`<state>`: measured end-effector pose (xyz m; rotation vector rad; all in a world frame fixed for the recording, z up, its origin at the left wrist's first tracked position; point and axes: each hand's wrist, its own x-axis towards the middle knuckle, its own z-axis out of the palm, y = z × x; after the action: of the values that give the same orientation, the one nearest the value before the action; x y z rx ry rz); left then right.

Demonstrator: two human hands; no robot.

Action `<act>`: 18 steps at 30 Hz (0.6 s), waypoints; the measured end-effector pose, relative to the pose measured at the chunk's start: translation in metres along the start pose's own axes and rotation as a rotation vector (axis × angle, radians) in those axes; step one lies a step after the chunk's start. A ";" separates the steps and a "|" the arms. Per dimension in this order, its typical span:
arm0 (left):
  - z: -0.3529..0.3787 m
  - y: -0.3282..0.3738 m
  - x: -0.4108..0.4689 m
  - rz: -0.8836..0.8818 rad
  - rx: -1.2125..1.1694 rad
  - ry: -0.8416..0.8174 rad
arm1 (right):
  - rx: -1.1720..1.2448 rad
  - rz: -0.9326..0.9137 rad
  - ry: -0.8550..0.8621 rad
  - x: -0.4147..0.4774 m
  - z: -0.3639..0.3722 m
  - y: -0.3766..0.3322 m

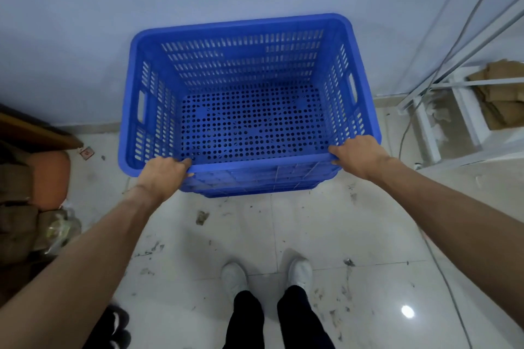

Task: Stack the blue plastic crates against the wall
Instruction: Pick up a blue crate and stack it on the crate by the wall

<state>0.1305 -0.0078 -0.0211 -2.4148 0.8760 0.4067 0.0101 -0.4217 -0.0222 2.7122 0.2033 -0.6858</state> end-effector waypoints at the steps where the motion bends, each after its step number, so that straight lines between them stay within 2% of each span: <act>1: -0.005 0.004 -0.003 -0.013 -0.032 -0.030 | 0.012 0.015 0.005 -0.001 0.001 -0.001; 5: -0.006 0.015 -0.005 -0.051 -0.070 -0.070 | 0.092 0.072 0.062 -0.003 0.014 -0.015; 8: -0.005 0.010 -0.003 -0.049 -0.029 -0.109 | 0.189 0.011 0.115 0.000 0.013 -0.027; 10: -0.004 0.008 0.000 -0.044 -0.015 -0.113 | 0.151 -0.033 0.152 0.003 0.013 -0.027; 13: -0.004 0.009 0.004 -0.051 -0.013 -0.108 | 0.053 -0.087 0.119 0.006 0.014 -0.017; 16: -0.002 0.012 0.000 -0.110 -0.080 -0.106 | 0.064 -0.054 0.097 0.005 0.012 -0.020; 18: 0.001 0.012 -0.004 -0.142 -0.226 -0.071 | 0.152 0.004 0.089 0.003 0.011 -0.026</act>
<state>0.1199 -0.0134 -0.0245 -2.6311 0.6528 0.5593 0.0018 -0.4010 -0.0400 2.8905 0.1739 -0.6022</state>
